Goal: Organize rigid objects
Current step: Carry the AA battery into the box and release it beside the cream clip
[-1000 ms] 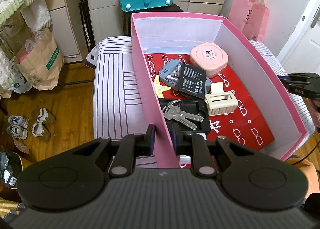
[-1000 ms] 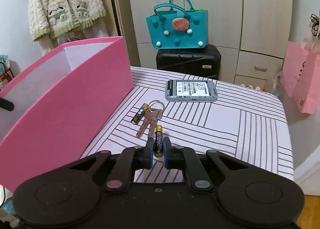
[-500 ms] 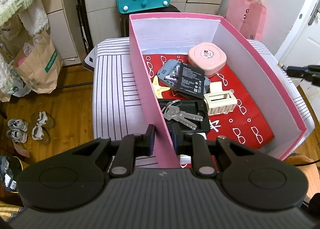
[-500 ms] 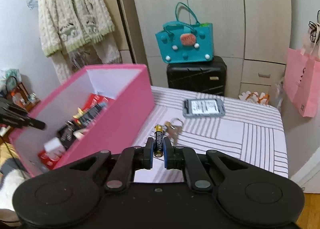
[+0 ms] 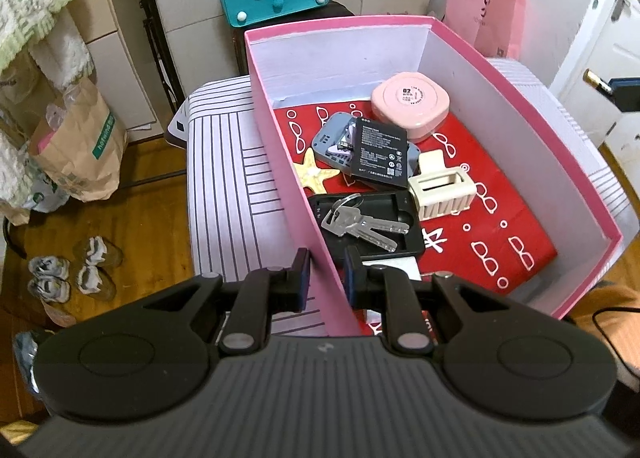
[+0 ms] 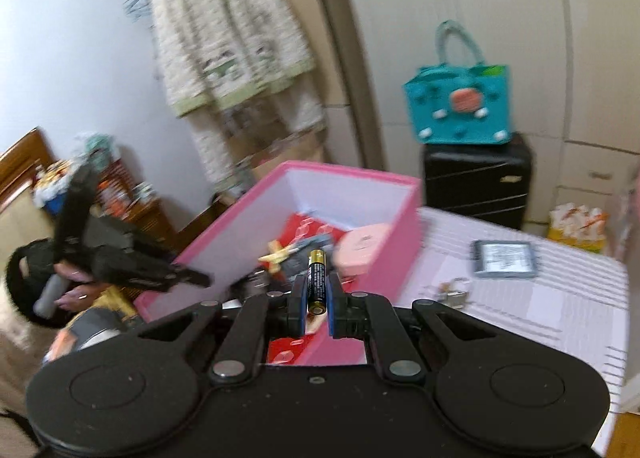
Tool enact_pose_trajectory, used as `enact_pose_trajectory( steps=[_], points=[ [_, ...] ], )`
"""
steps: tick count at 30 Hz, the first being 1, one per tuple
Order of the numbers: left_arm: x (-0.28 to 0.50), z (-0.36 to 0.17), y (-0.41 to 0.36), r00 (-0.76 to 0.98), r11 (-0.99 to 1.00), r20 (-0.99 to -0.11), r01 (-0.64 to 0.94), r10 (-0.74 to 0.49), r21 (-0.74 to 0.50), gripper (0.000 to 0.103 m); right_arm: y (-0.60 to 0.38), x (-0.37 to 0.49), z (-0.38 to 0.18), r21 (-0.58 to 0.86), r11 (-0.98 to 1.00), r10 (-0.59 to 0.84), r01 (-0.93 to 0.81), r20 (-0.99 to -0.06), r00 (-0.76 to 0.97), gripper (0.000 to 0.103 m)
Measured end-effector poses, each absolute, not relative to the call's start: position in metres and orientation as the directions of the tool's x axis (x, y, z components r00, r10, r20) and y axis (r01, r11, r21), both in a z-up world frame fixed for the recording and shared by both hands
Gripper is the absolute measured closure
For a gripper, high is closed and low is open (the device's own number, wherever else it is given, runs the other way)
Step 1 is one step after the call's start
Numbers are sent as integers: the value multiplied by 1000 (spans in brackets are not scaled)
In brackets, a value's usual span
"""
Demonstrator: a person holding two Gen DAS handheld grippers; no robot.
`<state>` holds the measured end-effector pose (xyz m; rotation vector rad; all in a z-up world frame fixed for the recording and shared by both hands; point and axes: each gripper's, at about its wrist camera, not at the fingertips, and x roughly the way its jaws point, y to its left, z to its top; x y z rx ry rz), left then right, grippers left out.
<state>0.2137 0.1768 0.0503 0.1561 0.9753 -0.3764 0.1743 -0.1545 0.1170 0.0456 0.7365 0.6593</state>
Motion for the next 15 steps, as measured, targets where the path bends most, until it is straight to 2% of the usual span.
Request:
enact_pose_trajectory(
  steps=[5, 15],
  points=[
    [214, 52, 176, 491, 916, -840, 401, -232, -18, 87, -121, 175, 106, 289, 736, 625, -612, -638, 450, 92],
    [212, 53, 173, 505, 918, -836, 397, -215, 4, 88, -69, 197, 72, 254, 695, 589, -673, -737, 330, 92]
  ],
)
